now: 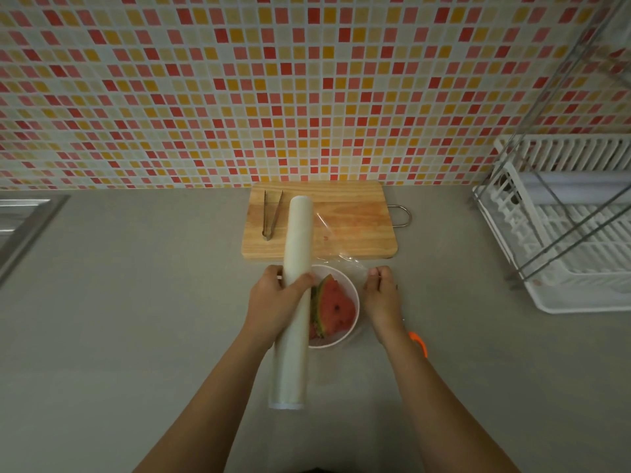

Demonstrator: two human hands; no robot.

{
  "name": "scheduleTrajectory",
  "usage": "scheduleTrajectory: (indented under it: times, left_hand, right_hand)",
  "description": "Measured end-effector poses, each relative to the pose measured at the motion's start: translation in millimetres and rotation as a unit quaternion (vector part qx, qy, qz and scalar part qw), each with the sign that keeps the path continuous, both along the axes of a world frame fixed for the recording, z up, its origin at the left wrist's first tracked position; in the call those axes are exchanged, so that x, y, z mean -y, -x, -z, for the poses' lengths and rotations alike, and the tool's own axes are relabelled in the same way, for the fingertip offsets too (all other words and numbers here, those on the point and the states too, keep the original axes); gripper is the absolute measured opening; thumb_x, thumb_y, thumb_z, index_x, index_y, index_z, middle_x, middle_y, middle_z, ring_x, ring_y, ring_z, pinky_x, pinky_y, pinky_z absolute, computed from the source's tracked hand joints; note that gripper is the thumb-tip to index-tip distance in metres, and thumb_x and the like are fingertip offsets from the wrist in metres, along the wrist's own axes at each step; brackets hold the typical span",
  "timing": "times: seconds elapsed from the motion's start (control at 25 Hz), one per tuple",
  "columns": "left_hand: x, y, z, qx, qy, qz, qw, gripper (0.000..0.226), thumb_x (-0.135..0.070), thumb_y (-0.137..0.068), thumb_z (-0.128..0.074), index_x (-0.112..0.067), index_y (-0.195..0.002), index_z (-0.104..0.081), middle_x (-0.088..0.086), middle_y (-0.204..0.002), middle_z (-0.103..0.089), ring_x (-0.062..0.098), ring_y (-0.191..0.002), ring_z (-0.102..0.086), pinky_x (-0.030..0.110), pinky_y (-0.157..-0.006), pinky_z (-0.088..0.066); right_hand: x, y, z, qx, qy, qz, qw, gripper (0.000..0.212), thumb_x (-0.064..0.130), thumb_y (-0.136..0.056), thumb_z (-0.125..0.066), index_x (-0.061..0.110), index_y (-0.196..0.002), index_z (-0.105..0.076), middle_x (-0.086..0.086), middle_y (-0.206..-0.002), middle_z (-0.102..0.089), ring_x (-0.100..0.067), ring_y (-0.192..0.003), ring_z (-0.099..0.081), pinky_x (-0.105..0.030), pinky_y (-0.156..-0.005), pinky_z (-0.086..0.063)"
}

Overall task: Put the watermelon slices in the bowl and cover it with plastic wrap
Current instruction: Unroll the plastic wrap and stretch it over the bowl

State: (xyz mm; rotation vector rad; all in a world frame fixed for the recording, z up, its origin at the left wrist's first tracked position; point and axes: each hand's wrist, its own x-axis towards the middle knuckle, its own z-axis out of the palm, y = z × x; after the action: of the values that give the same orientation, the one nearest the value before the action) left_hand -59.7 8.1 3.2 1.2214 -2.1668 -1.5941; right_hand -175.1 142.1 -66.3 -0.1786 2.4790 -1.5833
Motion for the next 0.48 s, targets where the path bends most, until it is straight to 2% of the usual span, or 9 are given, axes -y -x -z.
scheduleTrajectory:
  times: [0.2,0.36,0.48]
  left_hand:
    - [-10.2,1.2,8.6,0.010,0.105,0.052,0.993,0.033,-0.051,-0.080,-0.061,-0.019,-0.088,-0.059,-0.008,-0.078,-0.061,0.009,-0.073,-0.060,0.024,-0.059,-0.047]
    - [-4.6,-8.3,13.5,-0.012,0.195,0.050,0.979,0.032,-0.049,-0.080,-0.061,-0.018,-0.088,-0.058,-0.002,-0.078,-0.060,0.012,-0.071,-0.058,0.024,-0.056,-0.044]
    - [0.2,-13.9,14.4,-0.009,0.213,0.036,0.976,0.029,-0.044,-0.082,-0.064,-0.018,-0.094,-0.060,-0.003,-0.078,-0.052,0.011,-0.075,-0.052,0.019,-0.058,-0.038]
  right_hand:
    - [-17.1,8.3,2.0,0.011,-0.025,-0.014,1.000,0.021,0.024,-0.098,-0.034,0.012,-0.083,-0.045,-0.009,-0.074,-0.055,-0.027,-0.070,-0.052,-0.036,-0.065,-0.039]
    - [-7.4,-5.2,1.2,0.009,-0.016,-0.031,0.999,0.022,0.021,-0.098,-0.036,0.012,-0.079,-0.043,0.002,-0.066,-0.047,-0.017,-0.064,-0.047,-0.032,-0.059,-0.031]
    - [-2.1,-9.8,-0.2,0.013,-0.003,-0.043,0.999,0.021,0.019,-0.098,-0.035,0.011,-0.081,-0.044,0.003,-0.067,-0.046,-0.014,-0.064,-0.045,-0.032,-0.058,-0.032]
